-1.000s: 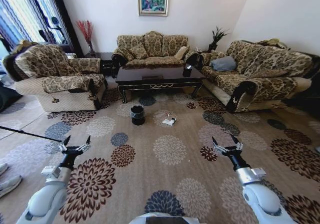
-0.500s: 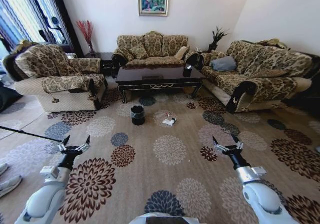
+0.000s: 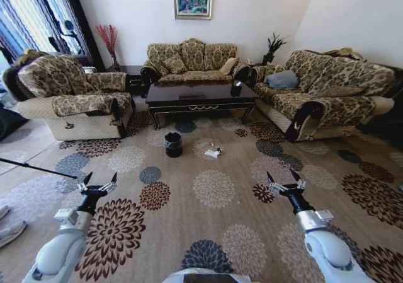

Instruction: Move to the front of the table and pick up the trash from the floor, then place it into the trash bin.

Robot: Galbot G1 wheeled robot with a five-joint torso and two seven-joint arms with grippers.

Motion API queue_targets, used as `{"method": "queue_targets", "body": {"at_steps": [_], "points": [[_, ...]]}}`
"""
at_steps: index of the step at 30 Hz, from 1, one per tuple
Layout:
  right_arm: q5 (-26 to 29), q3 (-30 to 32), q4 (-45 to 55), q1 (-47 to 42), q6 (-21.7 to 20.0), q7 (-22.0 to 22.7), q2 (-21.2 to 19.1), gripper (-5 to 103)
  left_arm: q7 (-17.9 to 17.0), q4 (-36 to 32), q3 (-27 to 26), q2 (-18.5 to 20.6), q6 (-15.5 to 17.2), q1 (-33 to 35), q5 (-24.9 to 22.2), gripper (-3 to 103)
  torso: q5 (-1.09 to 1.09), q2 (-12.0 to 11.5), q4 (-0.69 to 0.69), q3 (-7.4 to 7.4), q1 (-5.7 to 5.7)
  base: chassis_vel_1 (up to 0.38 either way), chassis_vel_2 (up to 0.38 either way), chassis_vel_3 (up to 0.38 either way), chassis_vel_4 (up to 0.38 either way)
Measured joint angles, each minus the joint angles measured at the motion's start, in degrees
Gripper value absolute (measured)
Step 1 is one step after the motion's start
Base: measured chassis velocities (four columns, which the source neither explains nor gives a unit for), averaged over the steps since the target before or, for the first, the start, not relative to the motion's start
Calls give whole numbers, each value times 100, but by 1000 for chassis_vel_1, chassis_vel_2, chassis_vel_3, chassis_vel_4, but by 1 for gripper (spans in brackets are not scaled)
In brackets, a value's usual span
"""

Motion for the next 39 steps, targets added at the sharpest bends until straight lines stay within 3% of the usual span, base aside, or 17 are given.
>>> {"method": "queue_targets", "body": {"at_steps": [39], "points": [[-344,-31,85,-302,135,-15,502,100,-149,30,69,-136,98,-4,190,100,-1,-1069,0,-595,-473,0,0,0,0]]}}
